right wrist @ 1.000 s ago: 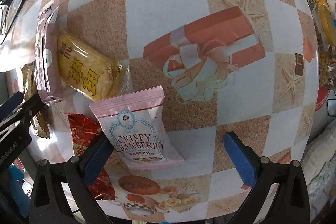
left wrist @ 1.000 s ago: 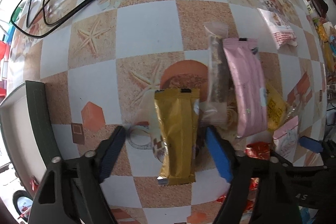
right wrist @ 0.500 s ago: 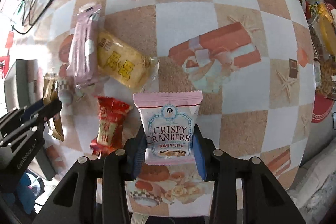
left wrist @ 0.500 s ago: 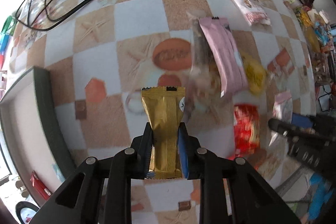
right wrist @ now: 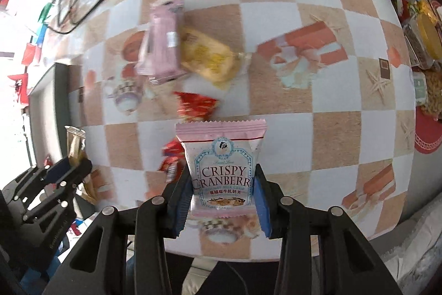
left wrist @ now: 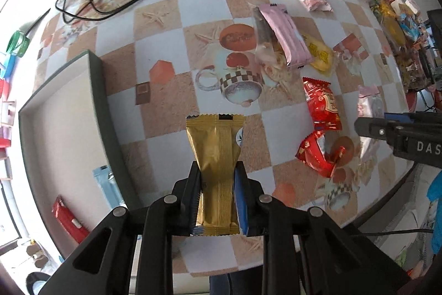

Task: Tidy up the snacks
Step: 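Carry the gold bar with the left tool while the right tool carries the cranberry packet to the tray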

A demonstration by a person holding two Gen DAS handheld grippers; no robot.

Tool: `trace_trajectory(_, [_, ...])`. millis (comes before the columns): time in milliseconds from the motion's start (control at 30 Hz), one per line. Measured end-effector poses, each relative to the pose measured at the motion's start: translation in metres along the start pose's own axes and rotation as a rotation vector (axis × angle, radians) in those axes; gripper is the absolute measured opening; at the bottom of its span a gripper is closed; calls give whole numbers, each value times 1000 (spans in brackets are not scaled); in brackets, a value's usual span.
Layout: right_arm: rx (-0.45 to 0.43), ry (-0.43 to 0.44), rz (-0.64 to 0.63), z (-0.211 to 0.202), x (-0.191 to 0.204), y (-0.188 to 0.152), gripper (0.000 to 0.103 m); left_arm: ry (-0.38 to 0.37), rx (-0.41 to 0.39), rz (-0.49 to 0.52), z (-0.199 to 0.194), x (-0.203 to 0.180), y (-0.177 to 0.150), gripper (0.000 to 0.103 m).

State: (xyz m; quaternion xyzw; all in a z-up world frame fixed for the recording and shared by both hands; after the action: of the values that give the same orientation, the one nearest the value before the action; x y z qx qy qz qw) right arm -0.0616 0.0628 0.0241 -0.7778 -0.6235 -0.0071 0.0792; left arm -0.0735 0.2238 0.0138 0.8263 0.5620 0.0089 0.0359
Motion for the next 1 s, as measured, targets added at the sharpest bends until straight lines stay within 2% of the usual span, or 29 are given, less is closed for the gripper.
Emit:
trace_trajectory(133, [2,36,-9,-4,19,-9,42,-4,-38,-23,-16,10,-4,25])
trace_trajectory(433, [-11,27,-102,-13,48,-3,42,25,-108,-71,-42,40,-1,25])
trace_trajectory(1000, [-12,10,-260,-11,121,-4,42,66,-155,-228,-58,101,-27,25])
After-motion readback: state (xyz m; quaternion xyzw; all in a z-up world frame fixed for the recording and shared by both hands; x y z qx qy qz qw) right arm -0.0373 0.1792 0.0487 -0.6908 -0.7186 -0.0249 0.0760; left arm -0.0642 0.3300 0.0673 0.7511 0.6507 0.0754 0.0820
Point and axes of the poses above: each gripper's, at about its wrist camera, not at the fingertips, and z roughly the way its jaws point, x to its left, y to its top, the point moved 7 cm from there along z, roughly the way its jaws point, and after that the axes turned 8 degrees about z, right-handed, at the moved point
